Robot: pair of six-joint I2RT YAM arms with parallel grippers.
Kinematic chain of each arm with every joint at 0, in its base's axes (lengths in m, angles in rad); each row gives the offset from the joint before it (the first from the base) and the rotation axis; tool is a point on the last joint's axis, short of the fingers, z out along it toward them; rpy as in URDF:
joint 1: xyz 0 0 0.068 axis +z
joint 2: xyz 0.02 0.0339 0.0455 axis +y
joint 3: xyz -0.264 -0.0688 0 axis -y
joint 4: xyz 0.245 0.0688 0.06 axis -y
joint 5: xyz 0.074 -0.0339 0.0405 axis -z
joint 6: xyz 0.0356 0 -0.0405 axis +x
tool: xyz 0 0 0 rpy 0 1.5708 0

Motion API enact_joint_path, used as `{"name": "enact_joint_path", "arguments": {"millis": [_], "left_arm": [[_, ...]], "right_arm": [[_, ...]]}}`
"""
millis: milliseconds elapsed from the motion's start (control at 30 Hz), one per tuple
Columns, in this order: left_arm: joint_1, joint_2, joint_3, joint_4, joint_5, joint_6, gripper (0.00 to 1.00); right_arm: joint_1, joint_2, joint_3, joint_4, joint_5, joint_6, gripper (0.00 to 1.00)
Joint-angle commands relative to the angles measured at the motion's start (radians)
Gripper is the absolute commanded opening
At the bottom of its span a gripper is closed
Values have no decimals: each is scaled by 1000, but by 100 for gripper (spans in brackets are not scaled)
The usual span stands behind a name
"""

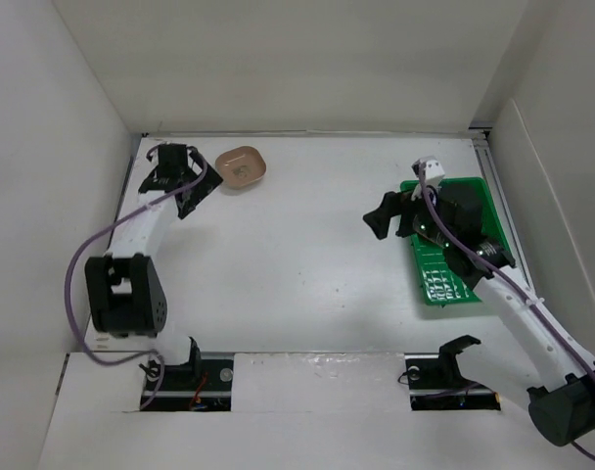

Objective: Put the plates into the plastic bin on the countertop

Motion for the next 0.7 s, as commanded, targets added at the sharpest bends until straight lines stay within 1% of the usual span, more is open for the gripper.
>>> {"name": "enact_joint_path", "arguments": {"millis": [0,33,67,133,167,200,267,367,467,500,533,567,600,633,667], "left_arm": [[-2,198,146,86,61,-42,100],[-11,250,186,87,53,-42,100],[-20,343,274,74,34,-42,100],[-43,416,355,36,-45,-42,100],[-53,448,437,12,-88,-42,100],[-53,506,467,-10,-114,-42,100],[-53,551,504,-21,-153,-42,100],[-53,632,565,-32,-171,-42,100],[-62,701,625,-77,-171,-42,90],[-62,715,636,-87,-171,-32,84],[-62,739,654,-87,-171,-32,65],[-62,752,663,-116,-180,-32,57],[-62,764,676,-127,-181,-32,51],[-62,791,700,-145,-181,-32,40],[-62,807,717,-156,-168,-32,35]], "right_arm": [[58,-43,-26,57,-45,11,100],[69,-43,-26,57,-45,11,100],[78,-52,-50,57,-45,20,100],[95,-63,-65,57,-59,20,100],[112,-77,-81,57,-49,20,100],[127,-91,-90,57,-48,20,100],[141,-105,-105,57,-48,20,100],[152,-114,-128,66,-48,20,100],[174,-114,-128,76,-48,31,100],[183,-123,-128,76,-48,31,100],[183,-123,-128,76,-48,31,100],[183,-123,-128,76,-48,31,99],[193,-123,-128,76,-48,40,99],[193,-123,-128,76,-48,40,99],[203,-123,-128,76,-48,40,99]]}}
